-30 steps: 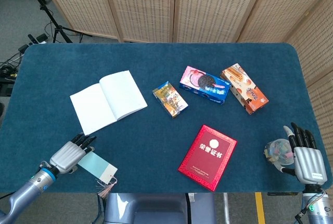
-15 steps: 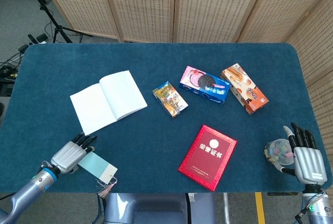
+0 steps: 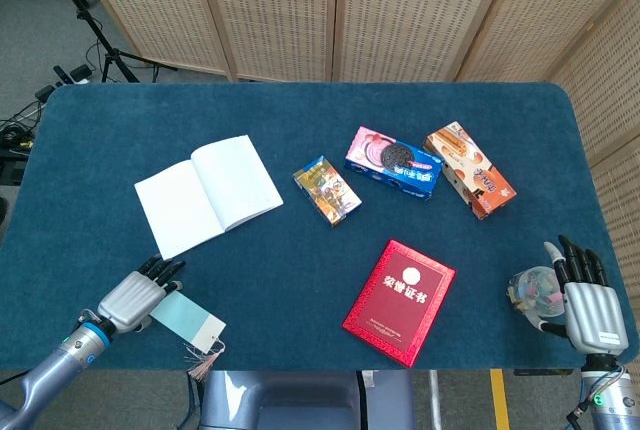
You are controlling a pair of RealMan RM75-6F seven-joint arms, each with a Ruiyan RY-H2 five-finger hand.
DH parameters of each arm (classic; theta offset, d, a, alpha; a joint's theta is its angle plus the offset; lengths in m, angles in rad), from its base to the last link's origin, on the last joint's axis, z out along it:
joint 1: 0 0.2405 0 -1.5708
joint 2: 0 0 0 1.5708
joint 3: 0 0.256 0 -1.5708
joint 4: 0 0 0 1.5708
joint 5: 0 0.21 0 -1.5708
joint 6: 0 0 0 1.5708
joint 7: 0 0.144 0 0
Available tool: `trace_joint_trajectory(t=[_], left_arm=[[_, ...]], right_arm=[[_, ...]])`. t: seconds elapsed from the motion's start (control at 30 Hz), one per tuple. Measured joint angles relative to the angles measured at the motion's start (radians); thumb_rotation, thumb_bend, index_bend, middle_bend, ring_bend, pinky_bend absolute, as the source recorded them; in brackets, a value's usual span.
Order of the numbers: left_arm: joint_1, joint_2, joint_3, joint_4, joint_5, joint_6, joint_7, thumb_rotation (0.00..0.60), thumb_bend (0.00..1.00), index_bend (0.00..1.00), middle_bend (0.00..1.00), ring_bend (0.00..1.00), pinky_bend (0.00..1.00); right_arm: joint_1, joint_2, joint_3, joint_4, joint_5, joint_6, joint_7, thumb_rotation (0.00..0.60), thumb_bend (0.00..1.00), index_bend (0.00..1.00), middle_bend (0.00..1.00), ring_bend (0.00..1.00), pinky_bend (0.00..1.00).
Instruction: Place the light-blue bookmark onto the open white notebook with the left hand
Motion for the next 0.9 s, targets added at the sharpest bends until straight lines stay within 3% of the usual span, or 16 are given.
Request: trace_joint_trajectory(t=[0.9], left_arm=[[0.001, -0.006, -0.001, 0.005, -0.003, 0.011, -0.022, 0.6, 0.32, 0.35, 0.0, 0.0, 0.0]], right_arm=[[-0.001, 0.001, 0.002, 0.0, 0.002, 0.003, 0.003, 0.6, 0.16, 0.0, 0.0, 0.0, 0.0]])
